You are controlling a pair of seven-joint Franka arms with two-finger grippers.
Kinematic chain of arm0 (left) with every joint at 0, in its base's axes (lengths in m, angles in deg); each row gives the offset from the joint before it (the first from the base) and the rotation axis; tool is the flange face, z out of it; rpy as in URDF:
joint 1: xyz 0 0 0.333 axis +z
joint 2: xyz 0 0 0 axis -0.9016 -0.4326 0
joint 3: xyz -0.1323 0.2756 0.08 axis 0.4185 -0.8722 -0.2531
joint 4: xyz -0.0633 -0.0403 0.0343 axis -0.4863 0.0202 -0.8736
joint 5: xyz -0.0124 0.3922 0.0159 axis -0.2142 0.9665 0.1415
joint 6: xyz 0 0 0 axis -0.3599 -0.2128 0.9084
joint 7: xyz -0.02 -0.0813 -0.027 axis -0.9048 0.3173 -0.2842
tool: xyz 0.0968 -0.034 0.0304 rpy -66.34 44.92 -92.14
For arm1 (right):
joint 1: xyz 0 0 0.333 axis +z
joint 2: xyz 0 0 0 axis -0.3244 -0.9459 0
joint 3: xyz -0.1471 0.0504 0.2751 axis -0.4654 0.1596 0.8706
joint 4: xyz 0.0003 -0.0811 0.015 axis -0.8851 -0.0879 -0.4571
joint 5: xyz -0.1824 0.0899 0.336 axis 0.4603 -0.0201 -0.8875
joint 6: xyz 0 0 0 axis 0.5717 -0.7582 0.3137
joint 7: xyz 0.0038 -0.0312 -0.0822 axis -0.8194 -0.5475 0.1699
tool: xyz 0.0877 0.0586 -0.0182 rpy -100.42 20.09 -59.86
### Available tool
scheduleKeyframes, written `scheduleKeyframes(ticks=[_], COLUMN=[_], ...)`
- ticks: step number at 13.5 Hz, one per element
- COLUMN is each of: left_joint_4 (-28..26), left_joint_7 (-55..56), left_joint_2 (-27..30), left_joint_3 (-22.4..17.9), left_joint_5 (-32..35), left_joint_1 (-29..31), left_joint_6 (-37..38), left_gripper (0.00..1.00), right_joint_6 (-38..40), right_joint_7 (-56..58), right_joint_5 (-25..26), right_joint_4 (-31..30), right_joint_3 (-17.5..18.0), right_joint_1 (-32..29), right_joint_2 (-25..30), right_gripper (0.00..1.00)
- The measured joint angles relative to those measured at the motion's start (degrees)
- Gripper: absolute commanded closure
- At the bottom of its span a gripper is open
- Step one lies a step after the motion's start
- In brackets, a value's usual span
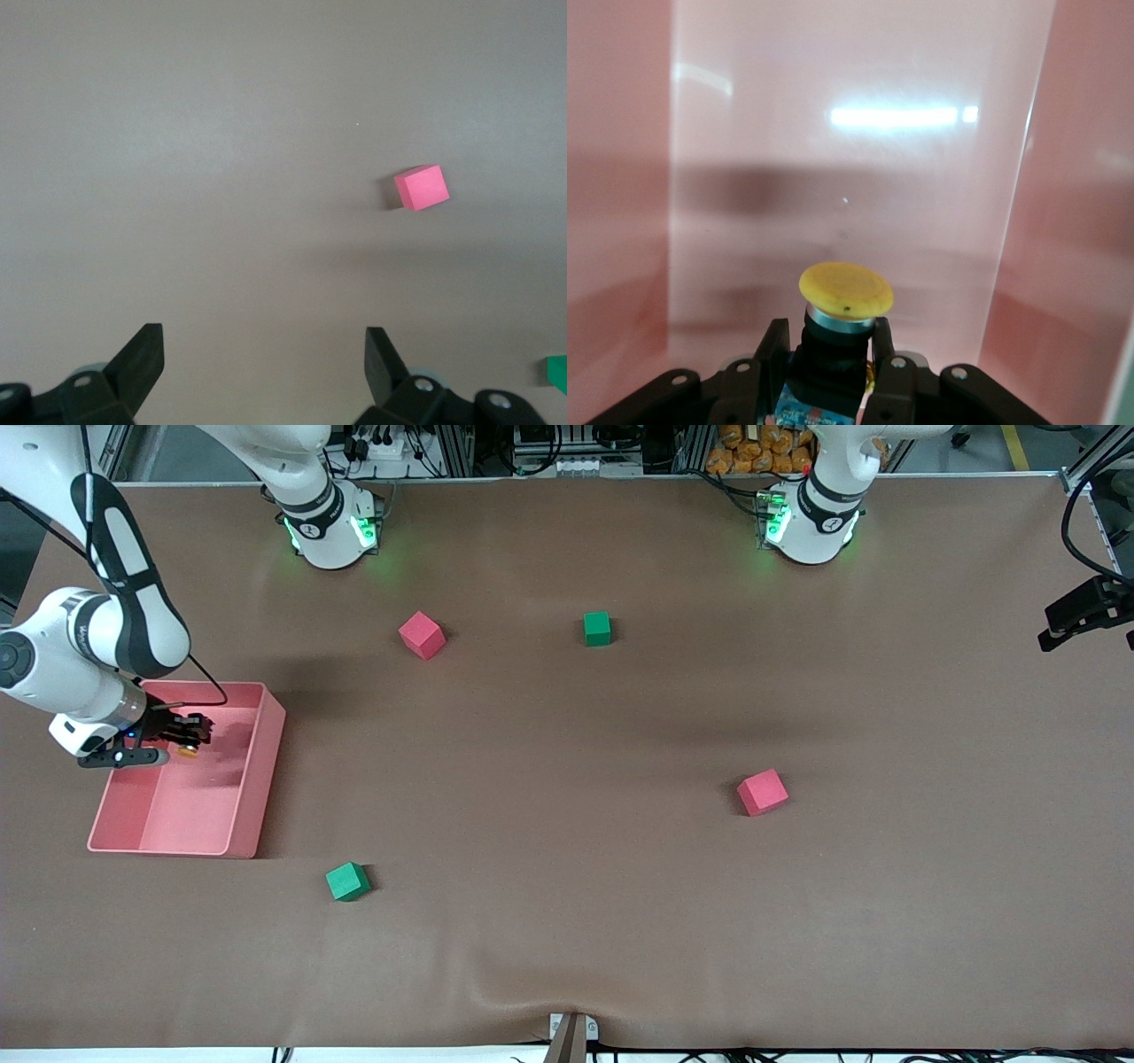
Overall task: Place and upright button with both arms
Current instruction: 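Lift the button up out of the pink tray with the right gripper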
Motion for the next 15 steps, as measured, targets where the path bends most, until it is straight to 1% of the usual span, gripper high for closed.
scheduleKeyframes(ticks=[2,4,6,9,13,14,15], left_joint_4=[0.0,0.0,0.0,0.0,0.02,0.02,0.01], left_joint_7=[0.0,0.0,0.0,0.0,-2.14,-2.27,-2.37], left_joint_2=[0.0,0.0,0.0,0.0,0.0,0.0,0.0], left_joint_3=[0.0,-0.03,-0.04,-0.06,-0.21,-0.24,-0.26], left_joint_5=[0.0,0.0,0.0,-0.01,-0.06,-0.1,-0.16], left_joint_1=[0.0,0.01,0.02,0.02,0.3,0.58,0.79], left_joint_6=[0.0,0.0,0.0,0.0,0.0,0.0,0.0], left_gripper=[0.0,0.0,0.0,0.0,0.0,0.0,0.0], right_joint_6=[5.42,11.93,16.25,17.07,17.17,17.93,20.88], right_joint_7=[1.41,1.66,2.14,5.85,13.5,14.48,15.01], right_joint_5=[0.0,0.0,0.0,0.0,-0.01,-0.01,-0.01], right_joint_4=[3.6,8.68,12.88,15.17,16.6,17.18,18.65], right_joint_3=[1.33,3.39,5.7,8.59,9.09,9.21,9.46], right_joint_1=[0.1,0.2,0.37,1.31,5.5,6.78,8.22], right_joint_2=[1.15,1.65,1.73,1.72,1.69,1.67,1.66], right_gripper=[0.92,0.92,0.92,0.92,0.92,0.92,0.92])
